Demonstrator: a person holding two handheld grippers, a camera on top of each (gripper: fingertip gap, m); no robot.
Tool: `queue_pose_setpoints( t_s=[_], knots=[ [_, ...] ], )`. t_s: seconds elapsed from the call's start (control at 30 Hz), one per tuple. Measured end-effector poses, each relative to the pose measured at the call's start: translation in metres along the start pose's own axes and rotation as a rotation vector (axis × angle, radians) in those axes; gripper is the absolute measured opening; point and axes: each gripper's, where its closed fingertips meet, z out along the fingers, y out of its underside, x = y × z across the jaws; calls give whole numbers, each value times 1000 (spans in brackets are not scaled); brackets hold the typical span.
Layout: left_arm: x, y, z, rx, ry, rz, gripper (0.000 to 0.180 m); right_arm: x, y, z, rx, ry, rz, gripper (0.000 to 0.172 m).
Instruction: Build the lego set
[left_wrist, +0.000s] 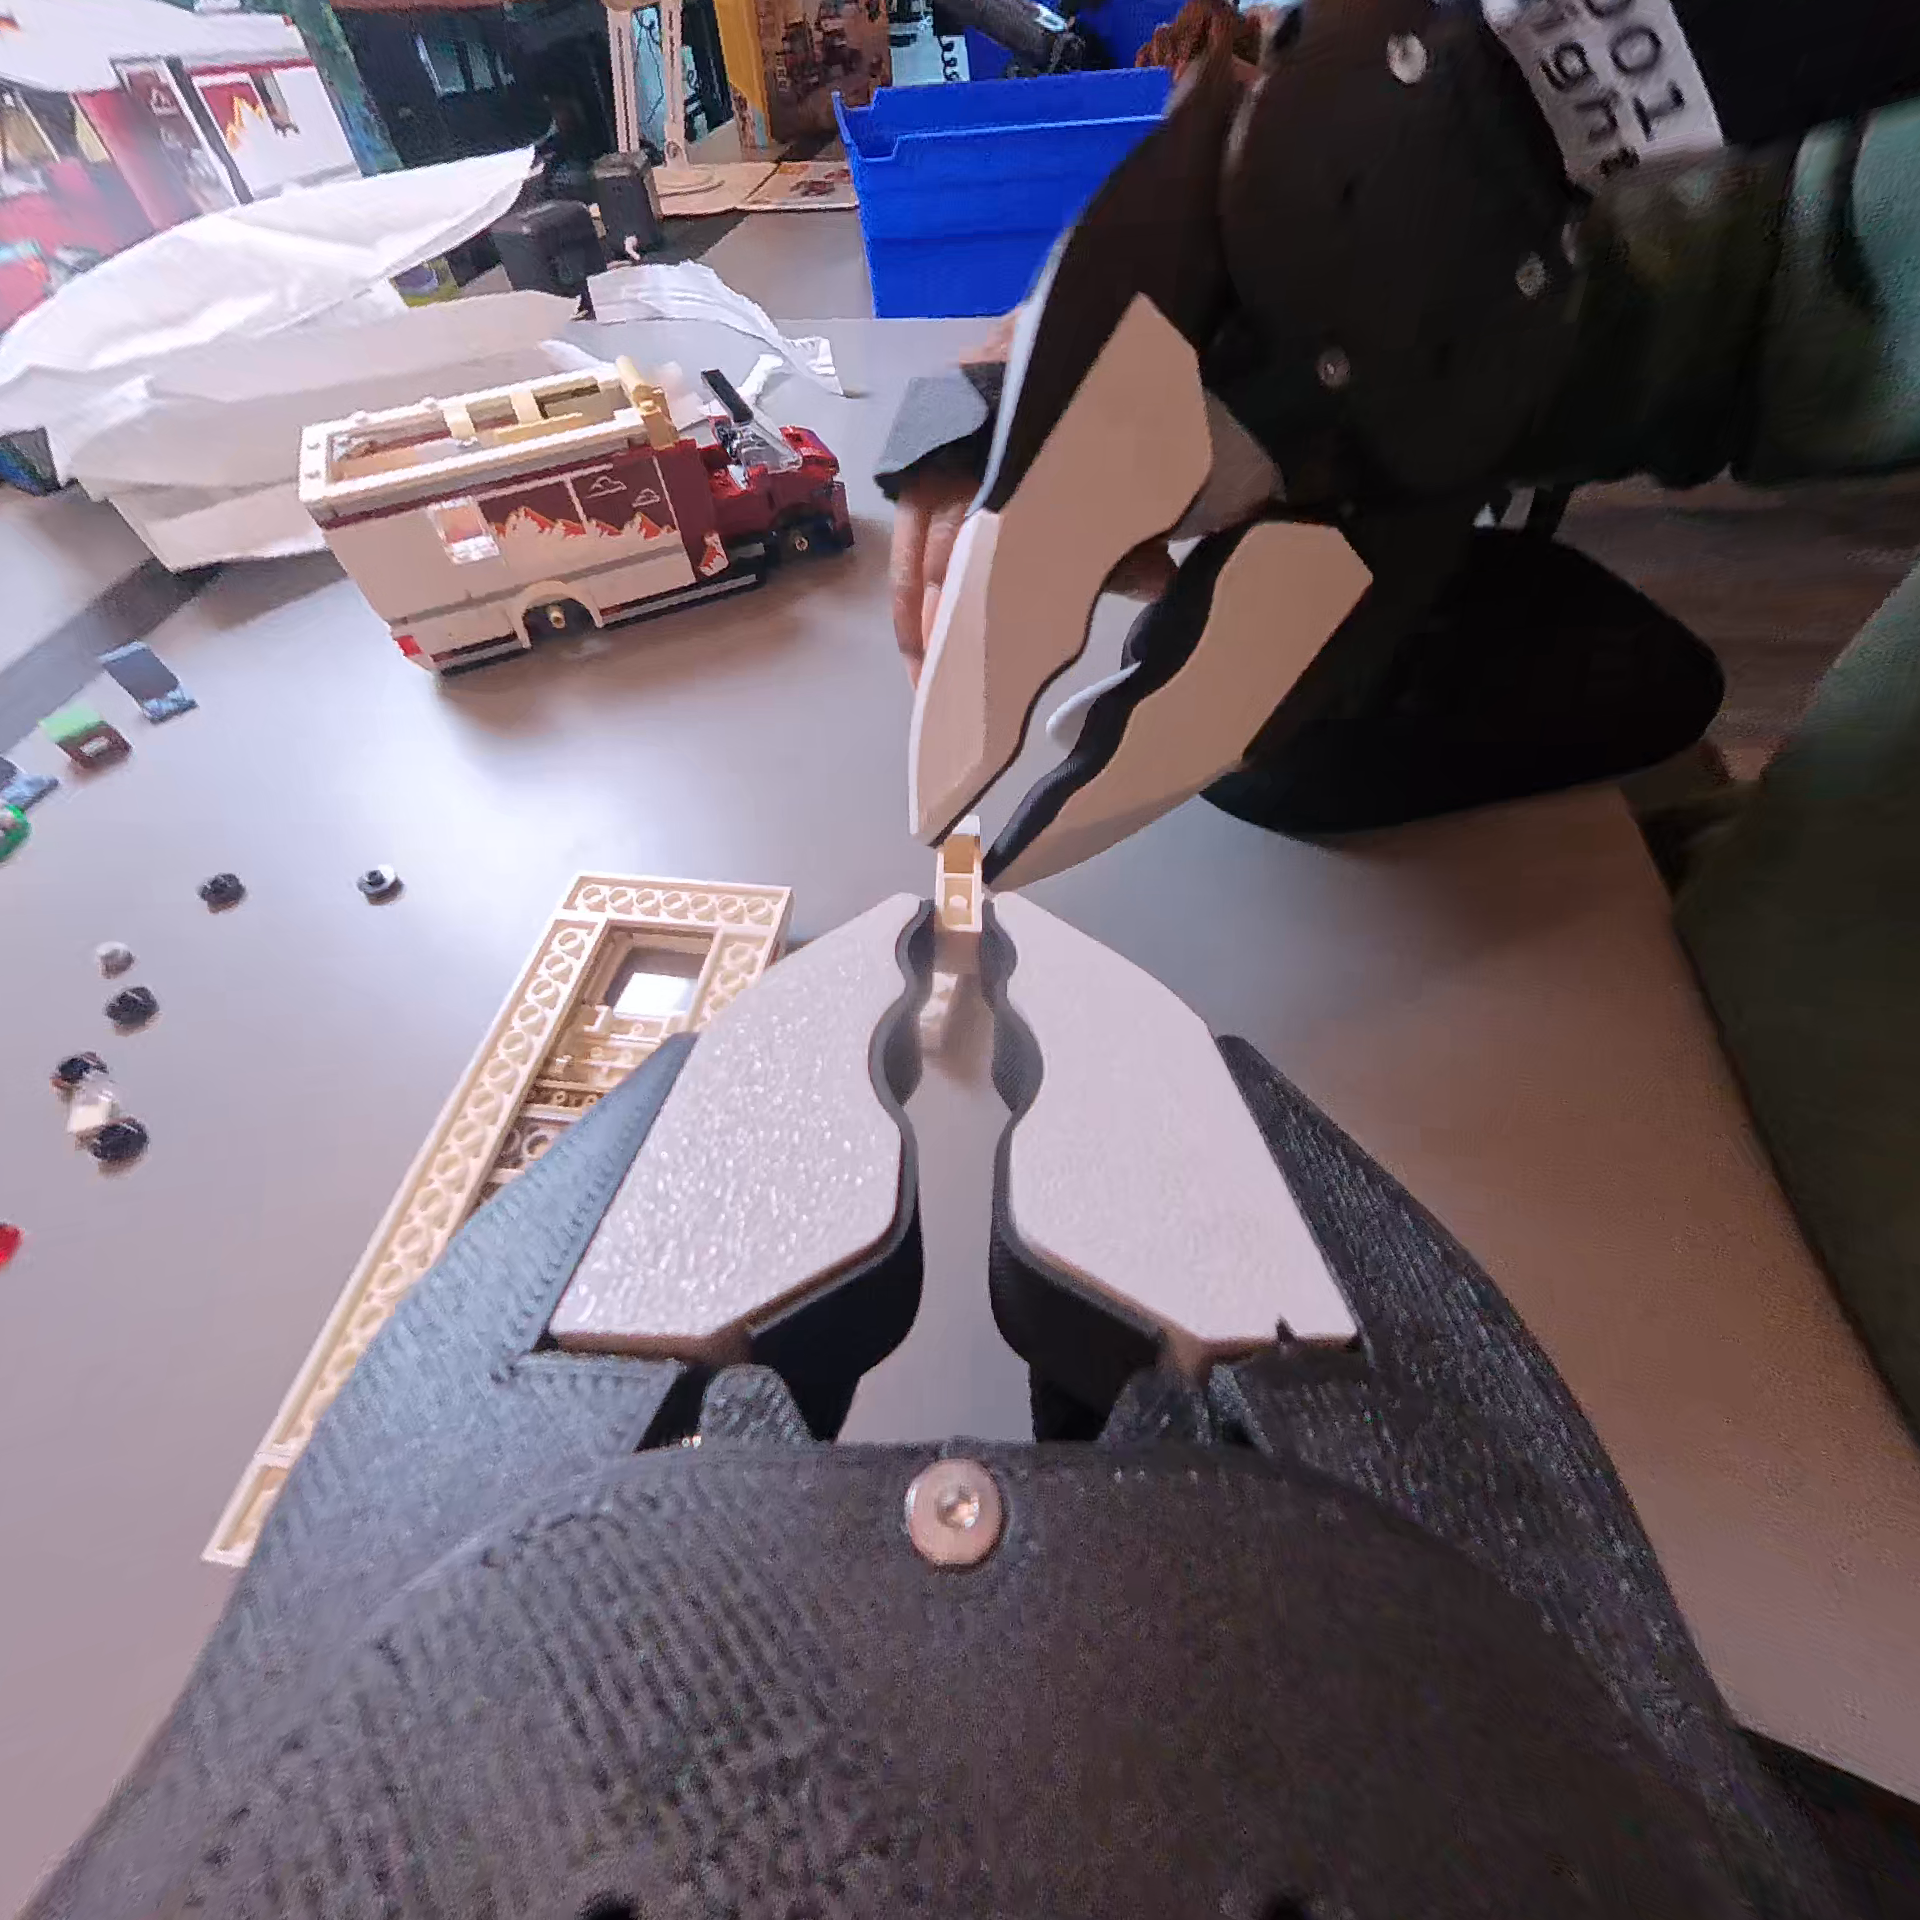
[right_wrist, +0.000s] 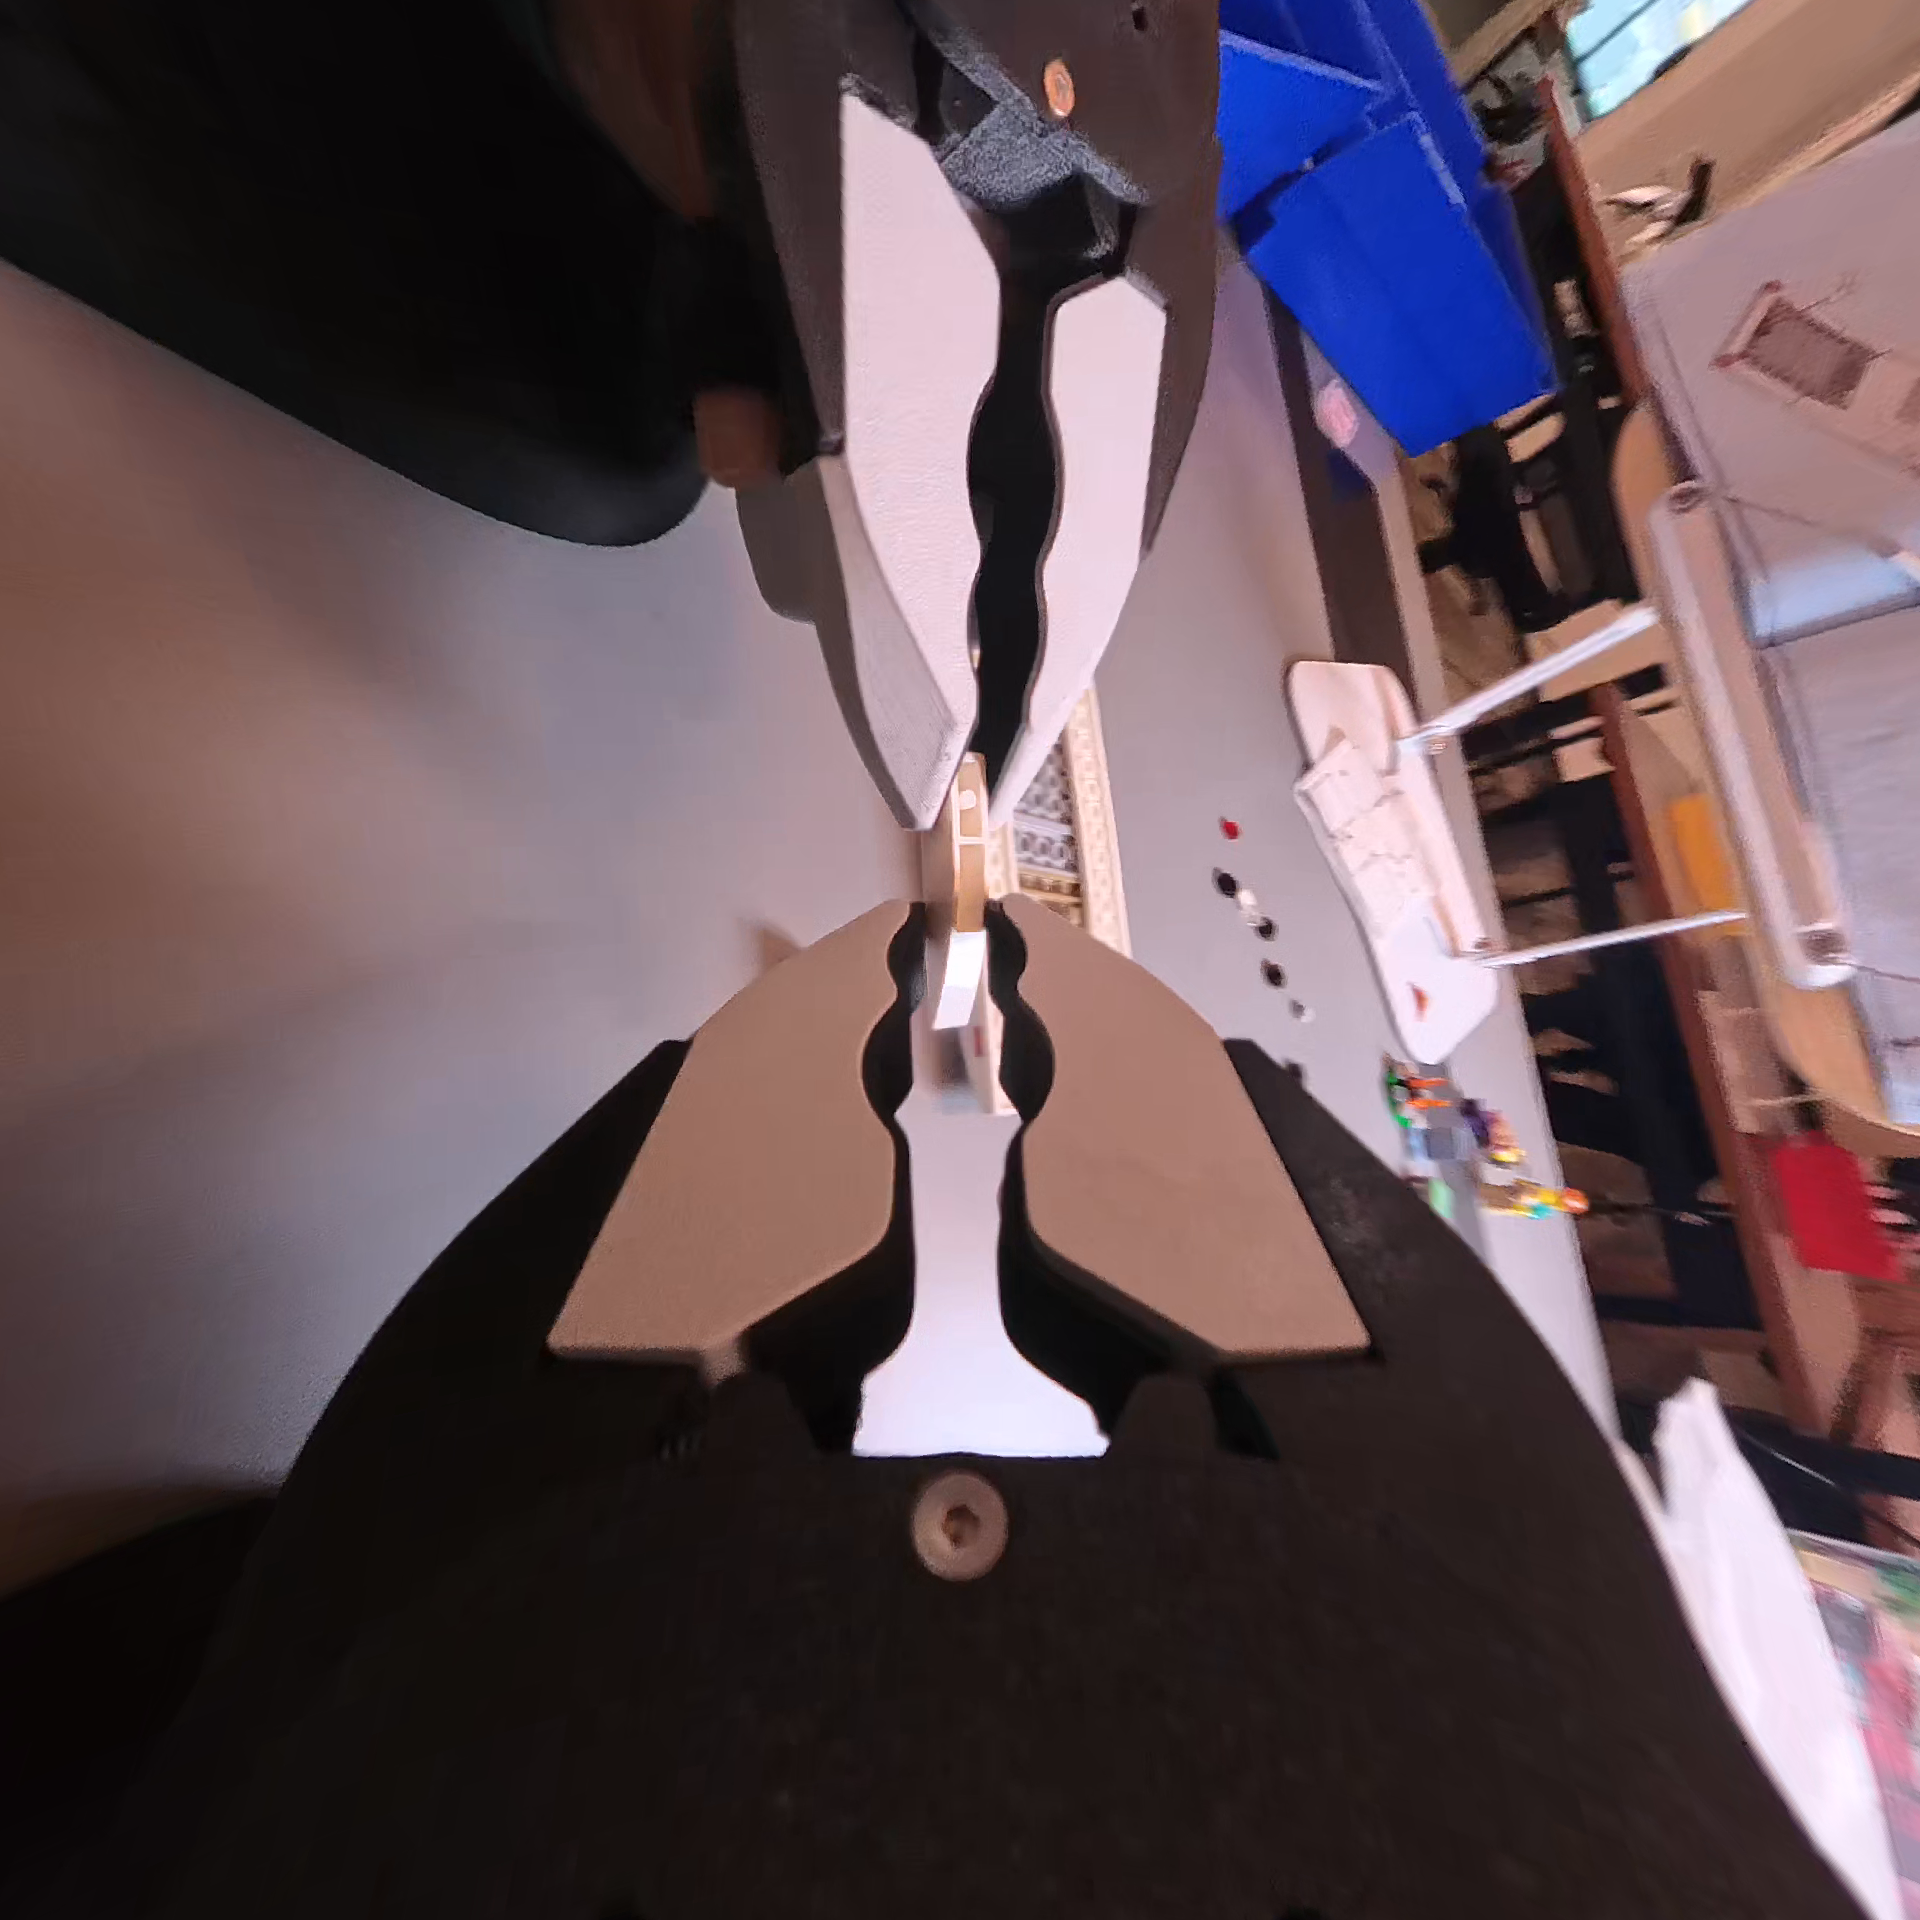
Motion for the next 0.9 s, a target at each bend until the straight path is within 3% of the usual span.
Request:
queue_pose_setpoints(
  t_s=[0.03, 0.17, 0.33, 0.9],
  knots=[
    [1, 1, 0, -9, -7, 30, 8, -2, -1, -1, 16, -50, 45, 12],
    [2, 0, 1, -13, -10, 87, 8, 0, -8, -4, 90, -251, 223, 21],
    [0, -5, -2, 9, -13, 90, 8, 2, -11, -1, 94, -357, 256, 7],
    [-18, 1, -5, 29, -31, 41, 8, 9, -5, 19, 81, -425, 301, 8]
  ],
)
